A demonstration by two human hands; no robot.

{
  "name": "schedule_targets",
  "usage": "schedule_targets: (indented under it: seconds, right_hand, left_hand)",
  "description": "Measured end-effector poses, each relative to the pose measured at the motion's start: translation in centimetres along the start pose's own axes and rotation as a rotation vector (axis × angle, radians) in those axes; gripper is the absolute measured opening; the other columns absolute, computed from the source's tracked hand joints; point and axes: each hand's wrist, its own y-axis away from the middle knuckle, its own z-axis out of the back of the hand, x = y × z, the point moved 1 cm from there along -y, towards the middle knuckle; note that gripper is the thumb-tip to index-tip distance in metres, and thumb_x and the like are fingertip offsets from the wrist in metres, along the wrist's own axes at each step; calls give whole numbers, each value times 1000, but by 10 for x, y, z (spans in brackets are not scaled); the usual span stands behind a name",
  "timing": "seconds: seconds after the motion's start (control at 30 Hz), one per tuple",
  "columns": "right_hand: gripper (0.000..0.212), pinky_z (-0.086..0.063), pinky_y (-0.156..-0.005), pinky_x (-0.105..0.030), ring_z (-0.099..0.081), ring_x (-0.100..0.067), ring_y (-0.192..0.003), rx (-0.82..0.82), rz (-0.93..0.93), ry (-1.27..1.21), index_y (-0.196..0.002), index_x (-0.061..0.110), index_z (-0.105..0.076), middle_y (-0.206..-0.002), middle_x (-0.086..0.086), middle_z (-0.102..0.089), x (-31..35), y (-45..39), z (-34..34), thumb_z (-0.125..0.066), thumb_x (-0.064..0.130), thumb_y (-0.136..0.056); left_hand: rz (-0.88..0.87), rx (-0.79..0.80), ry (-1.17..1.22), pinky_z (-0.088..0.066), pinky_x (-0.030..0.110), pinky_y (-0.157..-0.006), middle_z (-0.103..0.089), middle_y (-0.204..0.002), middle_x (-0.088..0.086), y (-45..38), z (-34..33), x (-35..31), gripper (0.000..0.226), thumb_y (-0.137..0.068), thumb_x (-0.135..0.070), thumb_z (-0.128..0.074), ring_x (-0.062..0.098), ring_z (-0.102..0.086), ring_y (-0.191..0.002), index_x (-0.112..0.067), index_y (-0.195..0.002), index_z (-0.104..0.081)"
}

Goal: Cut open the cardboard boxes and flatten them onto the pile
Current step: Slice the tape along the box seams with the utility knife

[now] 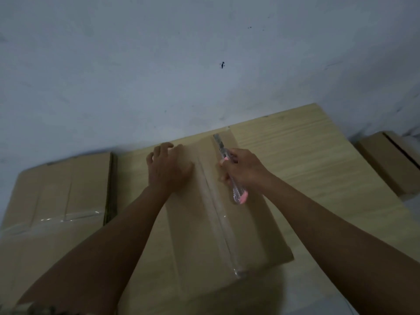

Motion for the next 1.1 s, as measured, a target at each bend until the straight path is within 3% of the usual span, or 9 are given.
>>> schedule_targets:
  seconds: [0.07, 0.17, 0.33, 0.47, 0.67, 0.9, 1.1]
  right_hand:
    - [11, -55, -58, -26, -73, -17, -59, -23, -6, 45, -94, 17, -68, -78, -4, -75, 6, -8, -12, -59, 20, -97]
    - [18, -55, -61, -26, -69, -12, -54, -2, -9, 155, -92, 12, -71, -68, -5, -74, 20, -16, -24, -57, 22, -97]
    - [31, -61, -78, -42, -71, -33, -79, 59, -91, 330, -99, 14, -69, -91, -16, -71, 33, -32, -44, -52, 38, -90]
    - [32, -53, -80, -31, -66, -34, -91, 28, -143, 430, -104, 14, -66, -104, -17, -66, 42, -33, -54, -50, 40, -92]
    - [35, -50, -90, -37, -60, -37, -112, 0, -158, 542, -122, 9, -59, -124, -17, -58, 63, -23, -56, -48, 33, -99]
    - [51, -42, -82, -35, -59, -36, -112, -83, -134, 585, -123, 7, -61, -122, -16, -60, 69, -16, -71, -36, 48, -106]
    - [36, -45, -93, -37, -56, -37, -117, -56, -151, 587, -129, 11, -59, -127, -16, -56, 58, -7, -65, -43, 31, -102]
  left_hand:
    - [21, 123, 26, -15, 56, -120, -35, -158, 10, -13, -6, 5, 76, -93, -60, -55, 30, -28, -148, -18, -154, -38]
    - [-2, 88, 74, -27, 54, -113, -49, -145, 14, -19, -14, 7, 62, -99, -52, -52, 34, -42, -134, -17, -149, -44]
    - [1, -93, 161, -37, 48, -98, -59, -122, 11, -19, -26, 9, 39, -100, -45, -54, 33, -52, -116, -17, -126, -61]
    - [-6, -127, 165, -39, 48, -96, -61, -119, 10, -20, -29, 10, 38, -99, -46, -55, 32, -54, -113, -18, -124, -62]
    - [0, -161, 179, -38, 47, -96, -62, -118, 10, -19, -32, 10, 37, -98, -45, -55, 31, -55, -112, -19, -123, -63]
    - [1, -153, 166, -37, 47, -97, -60, -121, 10, -18, -33, 10, 38, -99, -44, -53, 31, -53, -114, -19, -126, -61]
    - [6, -178, 213, -38, 48, -97, -59, -119, 9, -17, -34, 11, 36, -98, -45, -56, 30, -53, -113, -20, -123, -62]
